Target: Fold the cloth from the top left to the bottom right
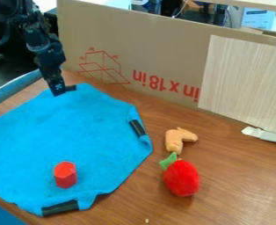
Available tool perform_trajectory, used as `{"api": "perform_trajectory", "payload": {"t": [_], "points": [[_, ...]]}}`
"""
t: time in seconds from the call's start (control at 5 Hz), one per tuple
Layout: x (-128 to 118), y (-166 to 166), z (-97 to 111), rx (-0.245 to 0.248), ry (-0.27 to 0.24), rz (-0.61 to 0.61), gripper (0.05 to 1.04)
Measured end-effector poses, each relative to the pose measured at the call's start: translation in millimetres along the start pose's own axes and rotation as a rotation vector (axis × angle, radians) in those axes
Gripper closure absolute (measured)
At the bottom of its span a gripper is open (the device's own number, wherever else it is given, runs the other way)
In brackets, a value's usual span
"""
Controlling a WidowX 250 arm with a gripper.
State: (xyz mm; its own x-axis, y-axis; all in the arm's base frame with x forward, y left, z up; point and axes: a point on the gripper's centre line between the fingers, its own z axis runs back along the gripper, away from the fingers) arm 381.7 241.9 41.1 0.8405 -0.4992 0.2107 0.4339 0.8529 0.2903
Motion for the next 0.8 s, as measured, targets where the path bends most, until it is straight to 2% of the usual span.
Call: {"api": "perform_trajectory", "payload": {"t": [0.8], "points": [[18, 13, -27, 0.018, 0.048, 0.062, 0.083]]}}
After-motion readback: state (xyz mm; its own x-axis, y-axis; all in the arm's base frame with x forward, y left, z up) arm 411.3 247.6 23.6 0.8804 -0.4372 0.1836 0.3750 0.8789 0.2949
